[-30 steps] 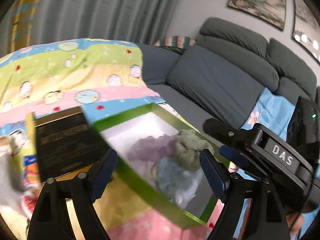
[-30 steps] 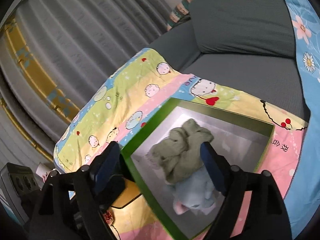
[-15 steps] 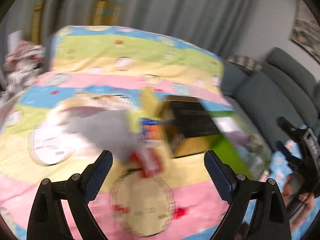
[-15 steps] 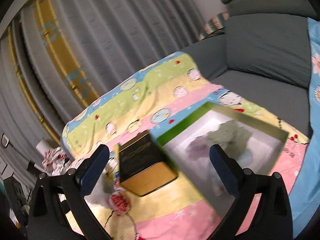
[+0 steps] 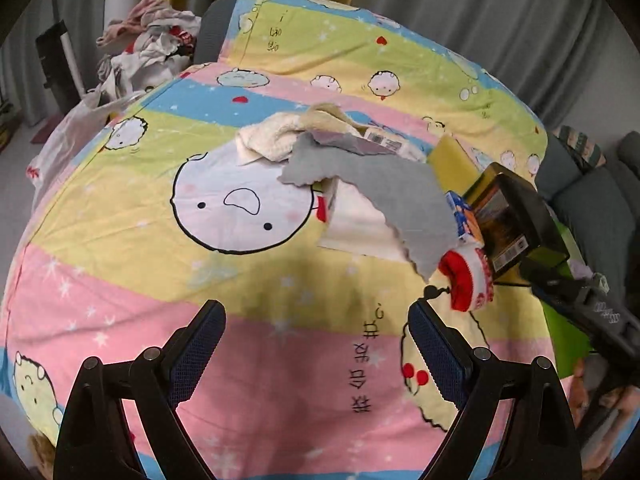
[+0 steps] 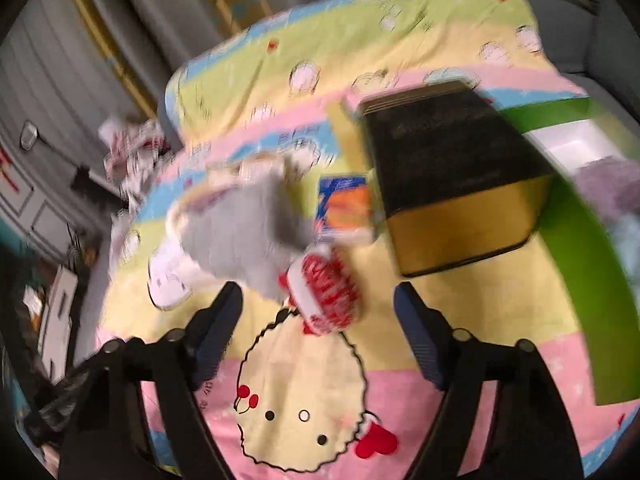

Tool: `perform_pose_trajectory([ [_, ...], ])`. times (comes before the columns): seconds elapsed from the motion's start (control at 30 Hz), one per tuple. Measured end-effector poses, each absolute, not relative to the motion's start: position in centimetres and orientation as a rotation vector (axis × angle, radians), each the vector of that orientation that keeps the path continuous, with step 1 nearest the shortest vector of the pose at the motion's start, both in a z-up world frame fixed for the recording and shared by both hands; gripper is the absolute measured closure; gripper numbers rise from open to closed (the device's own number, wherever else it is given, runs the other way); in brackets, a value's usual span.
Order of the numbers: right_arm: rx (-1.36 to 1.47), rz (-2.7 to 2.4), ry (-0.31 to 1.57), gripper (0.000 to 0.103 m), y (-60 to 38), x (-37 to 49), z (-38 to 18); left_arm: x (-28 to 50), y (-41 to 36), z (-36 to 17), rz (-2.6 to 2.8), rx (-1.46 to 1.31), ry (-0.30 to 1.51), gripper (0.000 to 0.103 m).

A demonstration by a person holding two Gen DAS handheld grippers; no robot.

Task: Organize soft objects
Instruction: 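Return the right tool to the red-and-white knitted sock, then grasp the red-and-white knitted sock with the right gripper and lift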

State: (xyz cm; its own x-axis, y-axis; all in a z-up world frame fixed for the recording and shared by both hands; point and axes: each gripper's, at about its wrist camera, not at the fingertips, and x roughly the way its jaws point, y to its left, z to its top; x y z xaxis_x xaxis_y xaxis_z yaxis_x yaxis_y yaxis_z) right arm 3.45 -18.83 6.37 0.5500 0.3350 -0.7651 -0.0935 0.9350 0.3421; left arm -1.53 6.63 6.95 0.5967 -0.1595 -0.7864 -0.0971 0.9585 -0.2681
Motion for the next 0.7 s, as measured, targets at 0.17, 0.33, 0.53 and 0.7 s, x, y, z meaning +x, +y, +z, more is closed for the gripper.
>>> perform_pose_trajectory([
  [0.17,0.181,0.221,1.02,0.038,-16.5,4.9,3.5,-1.5,7.1,6.7,-0.018,-0.29,0.947,0.01],
  [0.33,0.057,0.206,0.999,0.052,-15.5,5.3,2.7,-1.7,7.3,6.7,-0.019,-0.282,0.942,0.01],
  [0.53,0.052,0.255,1.009,0.074,-14.9,4.3,3.9,-1.8,7.2,6.9,-0.02,-0.267,0.935,0.01],
  [0.7,0.134,0.429,1.096,0.073,-13.4,3.0,4.5,-1.8,7.1,6.9,-0.01,-0.265,0.933,0.01],
])
